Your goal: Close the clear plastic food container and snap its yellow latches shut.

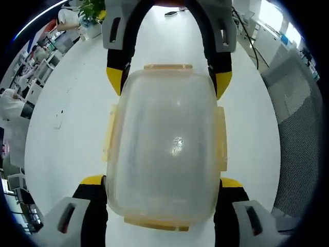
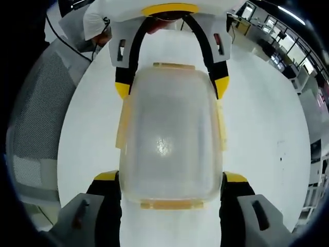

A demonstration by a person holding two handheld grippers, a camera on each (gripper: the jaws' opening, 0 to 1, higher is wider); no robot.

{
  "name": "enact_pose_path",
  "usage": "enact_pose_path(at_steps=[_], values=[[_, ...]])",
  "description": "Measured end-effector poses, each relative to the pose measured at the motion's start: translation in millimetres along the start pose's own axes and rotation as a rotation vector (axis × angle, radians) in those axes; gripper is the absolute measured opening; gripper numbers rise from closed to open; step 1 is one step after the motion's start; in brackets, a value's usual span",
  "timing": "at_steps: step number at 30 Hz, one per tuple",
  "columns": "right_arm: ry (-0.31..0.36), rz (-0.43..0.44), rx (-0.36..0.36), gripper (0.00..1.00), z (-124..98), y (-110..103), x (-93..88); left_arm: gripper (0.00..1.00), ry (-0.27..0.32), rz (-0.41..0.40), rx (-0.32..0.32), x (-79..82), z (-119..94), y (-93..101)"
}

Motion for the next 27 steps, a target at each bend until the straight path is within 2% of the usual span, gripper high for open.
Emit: enact_pose_path(at_steps=[3, 17, 27], values=[[0.005, 0.002, 0.000, 0.76, -0.8, 2.2, -1.1, 0.84, 0.003, 0.000, 0.001, 0.7, 0.3, -2.3], [-0.067, 0.007, -0.019, 0.77, 1.9, 1.7, 3.8, 0.84, 0.012, -0.002, -0.001, -0.5, 0.3, -3.3], [-0.050, 0.006, -0.022, 0.77, 1.2, 1.3, 2.0, 0.84, 0.014, 0.000, 0.000, 0.1, 0.1, -3.3]])
Point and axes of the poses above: the point that each gripper's makers call its tool centre point, and the gripper's own axes: z roughly forward along the fingers, y roughly to its right, x roughly out of its top, the point moved 10 cm from there along -z, roughly backward along the fingers, and after that the axes turned 1 degree about y, right-handed, at the moved point
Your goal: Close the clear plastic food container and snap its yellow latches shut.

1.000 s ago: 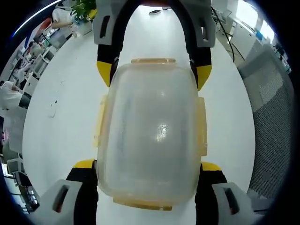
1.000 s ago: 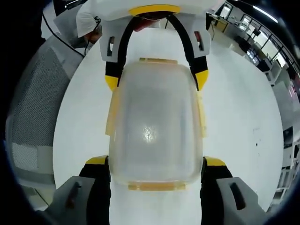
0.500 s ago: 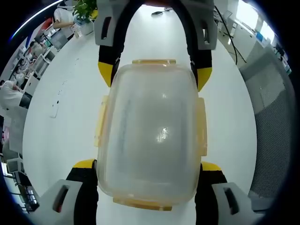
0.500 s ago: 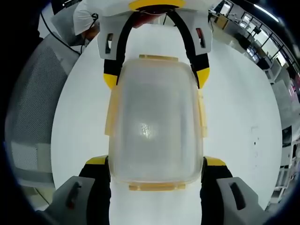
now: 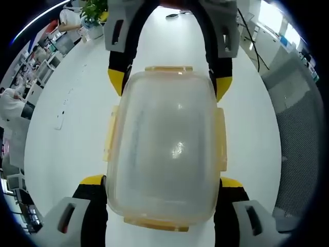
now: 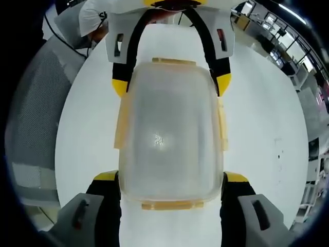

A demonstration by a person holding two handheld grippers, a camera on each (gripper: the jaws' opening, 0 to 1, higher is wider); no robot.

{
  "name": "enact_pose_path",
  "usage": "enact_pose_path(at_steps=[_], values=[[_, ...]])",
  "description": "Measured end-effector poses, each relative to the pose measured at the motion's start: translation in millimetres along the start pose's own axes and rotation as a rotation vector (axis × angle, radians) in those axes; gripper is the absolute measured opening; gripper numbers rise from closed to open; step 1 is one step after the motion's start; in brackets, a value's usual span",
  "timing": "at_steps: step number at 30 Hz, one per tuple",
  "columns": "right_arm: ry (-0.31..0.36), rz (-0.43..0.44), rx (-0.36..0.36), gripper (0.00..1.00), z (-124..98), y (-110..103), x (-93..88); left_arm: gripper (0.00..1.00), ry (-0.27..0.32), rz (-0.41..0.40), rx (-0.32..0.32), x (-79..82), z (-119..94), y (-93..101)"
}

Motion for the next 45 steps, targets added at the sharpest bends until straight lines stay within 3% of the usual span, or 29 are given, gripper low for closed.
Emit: enact_pose_path(at_steps=[4, 9, 13, 18, 20, 29, 36, 39, 45], values=[[0.019, 0.002, -0.013, 0.78, 1, -2, -2.6, 0.84, -0.015, 0.015, -0.004, 1.7, 1, -0.2], [0.029, 0.000, -0.010, 0.79, 1, -2, -3.8, 0.85, 0.009, 0.031, -0.011, -1.2, -1, -0.9], [0.027, -0.002, -0.019, 0.79, 1, -3, -9.4, 0.90, 0.034, 0.000, -0.002, -4.8, 1, 1.1], [0.120, 0.085, -0.064, 0.83, -4, -3, -17.7, 0.90, 0.069, -0.019, 0.023, -7.5, -1, 2.4], [0.167, 0.101, -0.121, 0.90, -6, 0, -21.5, 0.90, 0.095, -0.047, 0.032, -10.1, 0, 3.3], [0.311, 0.302, -0.160, 0.94, -5, -15, -39.8, 0.92, 0.237, -0.172, 0.127, -26.1, -2, 15.3], [0.415, 0.476, -0.188, 0.93, 1, -35, -46.0, 0.91, 0.368, -0.362, 0.162, -36.7, 2, 21.4], [0.440, 0.499, -0.203, 0.94, 5, -41, -46.8, 0.89, 0.419, -0.430, 0.181, -39.6, 2, 25.4], [0.483, 0.536, -0.245, 0.96, 12, -52, -44.7, 0.89, 0.469, -0.487, 0.214, -49.7, 5, 40.2]])
Point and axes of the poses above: the point that each gripper's makers call its tool centre point, and the gripper's own axes: z roughly forward along the fingers, y roughly to its right, x roughly out of its top, the point moved 10 cm from there along -z, roughly backward along the fingers, and after that the axes turned 1 degree about y, right-handed, at the moved point
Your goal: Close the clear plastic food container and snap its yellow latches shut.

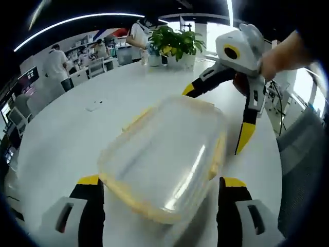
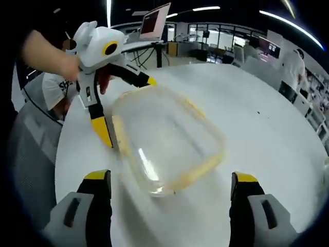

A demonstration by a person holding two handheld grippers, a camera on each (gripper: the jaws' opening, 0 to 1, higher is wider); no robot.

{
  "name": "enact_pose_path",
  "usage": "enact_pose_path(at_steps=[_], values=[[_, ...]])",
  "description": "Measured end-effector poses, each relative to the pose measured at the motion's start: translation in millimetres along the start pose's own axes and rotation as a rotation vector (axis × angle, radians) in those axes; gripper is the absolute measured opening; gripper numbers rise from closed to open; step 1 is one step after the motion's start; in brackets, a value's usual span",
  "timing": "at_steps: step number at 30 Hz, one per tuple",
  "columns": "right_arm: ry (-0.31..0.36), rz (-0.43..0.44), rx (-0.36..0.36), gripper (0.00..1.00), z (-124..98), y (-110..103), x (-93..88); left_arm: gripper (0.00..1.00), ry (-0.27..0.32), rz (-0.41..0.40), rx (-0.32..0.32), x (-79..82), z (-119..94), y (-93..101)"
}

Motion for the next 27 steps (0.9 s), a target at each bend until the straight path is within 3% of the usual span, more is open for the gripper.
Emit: enact_pose_path(at_steps=[3, 10, 15, 20, 22, 27], values=[[0.034, 0.005, -0.017, 0.97, -1, -6, -3.2, 0.89, 0.037, -0.056, 0.013, -9.0, -4, 3.2], [0.040, 0.011, -0.004, 1.00, -4, -13, -12.0, 0.91, 0.077, -0.134, 0.016, -18.3, -7, 10.0], [0.063, 0.054, -0.018, 0.99, -7, -12, -11.4, 0.89, 0.045, -0.096, 0.009, -21.4, -5, 17.9], [0.076, 0.102, -0.042, 0.97, -10, -11, -11.9, 0.89, 0.055, -0.127, 0.008, -23.4, -8, 19.5], [0.114, 0.152, -0.070, 0.97, -13, -11, -9.9, 0.89, 0.055, -0.127, 0.009, -24.6, -10, 20.5], [0.117, 0.162, -0.075, 0.97, -18, -15, -12.7, 0.88, 0.058, -0.145, 0.013, -26.0, -14, 22.0]])
Point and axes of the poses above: the point that each gripper's makers call its tool centre point, and the gripper's own axes: z roughly forward along the fingers, y roughly to its right, x roughly out of its top, the point moved 10 cm from there along -z, roughly backward along the fingers, and after that the axes turned 1 degree about y, right-handed, at the moved point
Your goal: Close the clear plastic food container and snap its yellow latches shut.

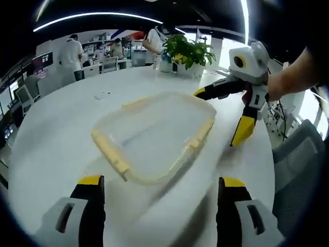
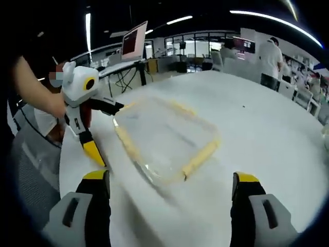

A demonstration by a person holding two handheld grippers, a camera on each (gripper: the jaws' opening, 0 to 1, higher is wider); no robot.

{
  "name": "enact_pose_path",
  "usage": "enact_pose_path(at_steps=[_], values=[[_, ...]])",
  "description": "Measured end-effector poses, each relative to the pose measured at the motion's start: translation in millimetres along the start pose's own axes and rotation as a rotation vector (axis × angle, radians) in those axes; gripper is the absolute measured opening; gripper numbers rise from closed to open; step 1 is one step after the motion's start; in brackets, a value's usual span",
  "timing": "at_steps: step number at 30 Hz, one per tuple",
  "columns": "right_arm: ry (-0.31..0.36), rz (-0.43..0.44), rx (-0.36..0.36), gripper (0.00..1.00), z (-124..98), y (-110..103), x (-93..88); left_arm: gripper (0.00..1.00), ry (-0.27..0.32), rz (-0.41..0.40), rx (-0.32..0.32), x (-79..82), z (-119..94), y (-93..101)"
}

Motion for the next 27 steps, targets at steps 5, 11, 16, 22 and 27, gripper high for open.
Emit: enact_pose_path(at_steps=[5, 11, 16, 22, 27], values=[[0.023, 0.026, -0.019, 0.95, -7, -3, 1.8, 0.89, 0.018, 0.010, 0.007, 0.8, -6, 7.4], [0.041, 0.034, -0.038, 0.94, -16, -7, 3.8, 0.88, 0.025, -0.005, 0.023, -2.0, -14, 5.3], [0.053, 0.051, -0.059, 0.93, -27, -6, 1.3, 0.88, 0.028, -0.035, 0.034, -6.7, -27, 2.0], [0.059, 0.079, -0.091, 0.92, -41, -9, -5.8, 0.87, 0.064, -0.075, 0.053, -3.7, -42, 2.1], [0.063, 0.084, -0.097, 0.91, -51, -16, -11.1, 0.87, 0.061, -0.096, 0.067, -9.5, -51, 4.6]])
Point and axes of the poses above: the point that each gripper's makers call its tool centre point, and the gripper's own axes: z roughly forward along the fingers, y roughly to its right, x roughly out of its top, the point moved 10 cm from there along -z, roughly backward along the fingers, and after that the axes turned 1 degree about y, right-handed, at the moved point
